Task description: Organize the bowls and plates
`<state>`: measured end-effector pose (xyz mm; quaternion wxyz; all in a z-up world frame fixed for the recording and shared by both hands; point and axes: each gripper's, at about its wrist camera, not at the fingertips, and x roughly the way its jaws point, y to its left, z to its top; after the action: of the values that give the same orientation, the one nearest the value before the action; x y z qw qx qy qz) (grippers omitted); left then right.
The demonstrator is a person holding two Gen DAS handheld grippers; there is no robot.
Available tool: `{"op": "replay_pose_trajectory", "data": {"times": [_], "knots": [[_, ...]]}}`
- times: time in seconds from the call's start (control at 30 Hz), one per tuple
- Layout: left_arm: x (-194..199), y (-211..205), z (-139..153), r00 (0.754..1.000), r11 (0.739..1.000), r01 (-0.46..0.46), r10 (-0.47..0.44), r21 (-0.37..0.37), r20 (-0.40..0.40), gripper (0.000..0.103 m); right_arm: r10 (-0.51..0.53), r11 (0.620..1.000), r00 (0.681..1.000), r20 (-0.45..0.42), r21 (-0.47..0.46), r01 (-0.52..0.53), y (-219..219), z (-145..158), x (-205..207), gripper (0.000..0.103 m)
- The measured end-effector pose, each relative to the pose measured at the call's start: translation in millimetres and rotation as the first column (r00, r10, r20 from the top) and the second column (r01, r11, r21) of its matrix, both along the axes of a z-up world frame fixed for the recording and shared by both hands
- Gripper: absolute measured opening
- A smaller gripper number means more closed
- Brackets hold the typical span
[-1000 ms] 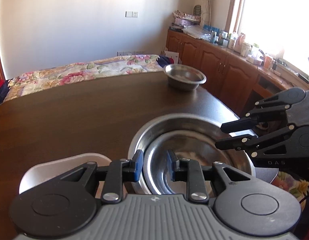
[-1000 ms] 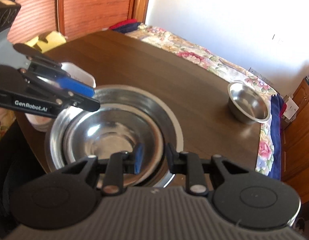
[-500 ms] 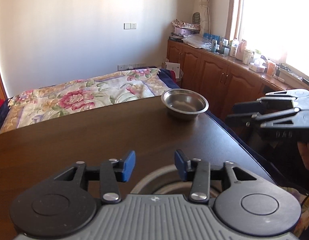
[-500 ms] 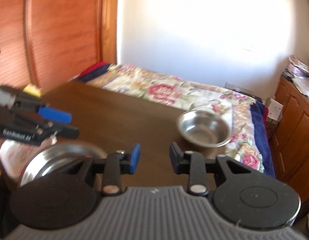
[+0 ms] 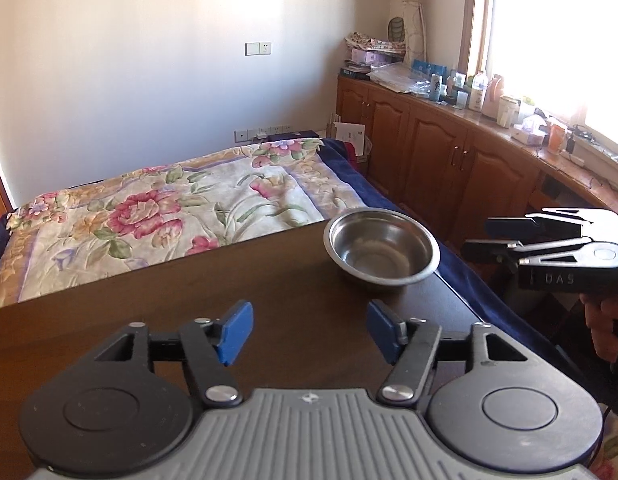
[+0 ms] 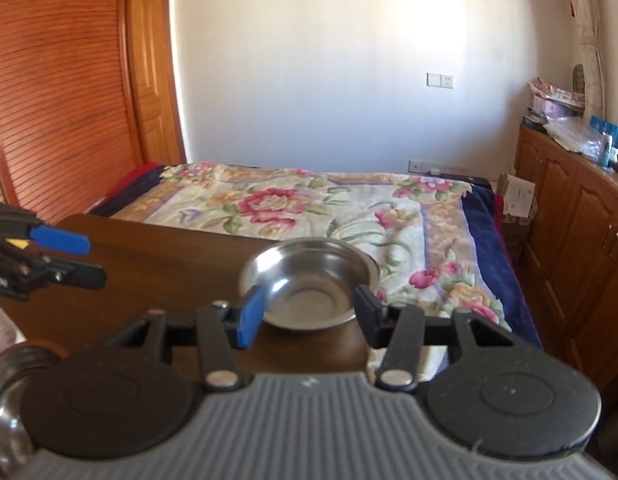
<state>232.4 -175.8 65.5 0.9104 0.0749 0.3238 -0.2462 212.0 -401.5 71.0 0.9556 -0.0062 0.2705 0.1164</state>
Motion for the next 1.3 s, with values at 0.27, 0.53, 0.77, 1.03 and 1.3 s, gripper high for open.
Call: {"op": "replay_pose_trajectory", "data": {"times": [0.27, 0.53, 0.77, 1.03, 1.3], "knots": [[37, -17, -14, 0.999, 1.000, 0.003, -0.003, -0.001, -0.041, 0.077, -0.031, 0.999, 0.999, -0.026, 0.028, 0.031, -17, -24, 21, 0.055], [63, -35, -29, 0.995, 0.999, 0.033, -0.033, 0.002, -0.091, 0.077, -0.043, 0.995, 0.998, -0.042, 0.086, 0.046, -28, -37, 38, 0.055], [82, -50, -39, 0.992, 0.999, 0.051, -0.050, 0.002, -0.118, 0.072, -0.049, 0.986, 0.997, -0.060, 0.158, 0.058, -38, -45, 51, 0.055], [99, -61, -51, 0.987, 0.999, 0.032, -0.035, -0.022, -0.156, 0.060, -0.057, 0.973, 0.995, -0.083, 0.218, 0.074, -43, -53, 59, 0.052], [113, -64, -56, 0.978, 0.997, -0.008, -0.009, -0.082, -0.211, 0.053, -0.045, 0.963, 0.994, -0.101, 0.261, 0.070, -41, -57, 62, 0.045]]}}
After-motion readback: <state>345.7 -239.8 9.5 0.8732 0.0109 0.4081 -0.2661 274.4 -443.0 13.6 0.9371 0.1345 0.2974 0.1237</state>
